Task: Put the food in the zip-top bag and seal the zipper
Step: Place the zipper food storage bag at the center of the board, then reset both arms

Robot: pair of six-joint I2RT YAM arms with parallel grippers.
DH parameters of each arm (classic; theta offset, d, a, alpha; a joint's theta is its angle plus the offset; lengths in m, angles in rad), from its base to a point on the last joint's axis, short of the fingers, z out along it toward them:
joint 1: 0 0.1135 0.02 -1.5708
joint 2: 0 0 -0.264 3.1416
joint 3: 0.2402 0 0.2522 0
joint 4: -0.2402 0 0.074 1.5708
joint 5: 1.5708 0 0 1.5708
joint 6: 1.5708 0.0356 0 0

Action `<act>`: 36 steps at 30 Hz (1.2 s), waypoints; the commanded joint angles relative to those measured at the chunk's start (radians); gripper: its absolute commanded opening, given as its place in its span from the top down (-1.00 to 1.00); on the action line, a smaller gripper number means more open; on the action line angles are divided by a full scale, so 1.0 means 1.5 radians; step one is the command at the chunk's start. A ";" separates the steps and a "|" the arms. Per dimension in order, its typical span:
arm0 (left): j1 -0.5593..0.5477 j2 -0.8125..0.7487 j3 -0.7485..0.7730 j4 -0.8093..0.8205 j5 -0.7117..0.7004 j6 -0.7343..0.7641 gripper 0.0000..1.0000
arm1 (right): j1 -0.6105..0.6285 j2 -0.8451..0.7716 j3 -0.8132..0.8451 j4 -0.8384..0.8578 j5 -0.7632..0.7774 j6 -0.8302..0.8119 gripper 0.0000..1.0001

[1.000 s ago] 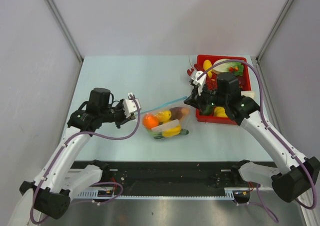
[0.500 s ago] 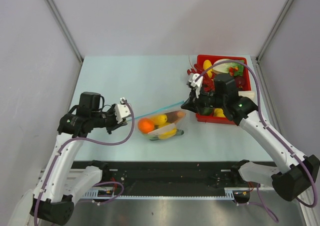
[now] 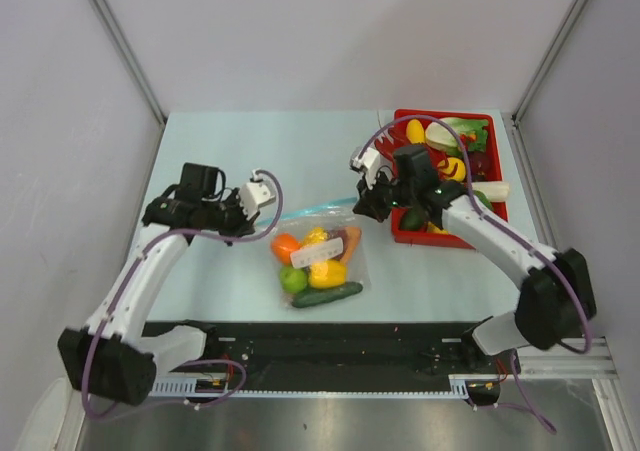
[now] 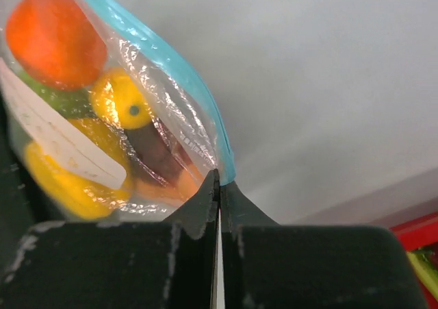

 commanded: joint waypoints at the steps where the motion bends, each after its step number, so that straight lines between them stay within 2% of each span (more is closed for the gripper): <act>1: 0.010 0.100 0.008 0.208 -0.083 -0.078 0.95 | -0.030 0.092 0.006 0.139 0.062 0.005 1.00; 5: 0.012 0.216 0.019 0.297 -0.099 -0.111 0.92 | -0.037 0.159 0.006 0.210 0.101 0.029 1.00; 10: 0.020 0.292 0.037 0.362 -0.111 -0.154 0.88 | -0.040 0.198 0.018 0.249 0.154 0.057 1.00; 11: 0.021 0.299 0.042 0.367 -0.106 -0.160 0.85 | -0.041 0.200 0.019 0.246 0.158 0.063 1.00; 12: 0.021 0.310 0.048 0.366 -0.100 -0.165 0.73 | -0.040 0.201 0.023 0.244 0.162 0.068 0.97; 14: 0.023 0.314 0.064 0.368 -0.078 -0.178 0.59 | -0.045 0.199 0.027 0.226 0.163 0.090 0.85; 15: 0.023 0.309 0.069 0.368 -0.068 -0.184 0.26 | -0.045 0.191 0.032 0.219 0.160 0.098 0.65; 17: 0.023 0.300 0.089 0.353 -0.050 -0.202 -0.18 | -0.052 0.176 0.038 0.197 0.150 0.122 0.16; 18: 0.022 0.294 0.093 0.349 -0.045 -0.214 -0.55 | -0.054 0.169 0.040 0.193 0.147 0.131 -0.35; 20: 0.025 0.266 0.104 0.339 -0.026 -0.244 -0.99 | -0.059 0.136 0.051 0.188 0.152 0.144 -0.68; 21: 0.029 0.253 0.106 0.340 -0.017 -0.258 -0.99 | -0.065 0.124 0.057 0.187 0.155 0.155 -0.97; 26: 0.041 0.226 0.198 0.302 -0.011 -0.361 -0.99 | -0.091 0.066 0.116 0.179 0.145 0.179 -0.99; 29: 0.041 0.265 0.298 0.216 -0.039 -0.381 -0.99 | -0.116 0.050 0.155 0.166 0.142 0.191 -0.99; 33: 0.051 0.322 0.411 0.160 -0.073 -0.435 -0.99 | -0.198 0.058 0.206 0.138 0.128 0.219 -0.99; 36: 0.067 0.327 0.414 0.172 -0.082 -0.452 -0.99 | -0.253 0.065 0.229 0.103 0.121 0.240 -0.99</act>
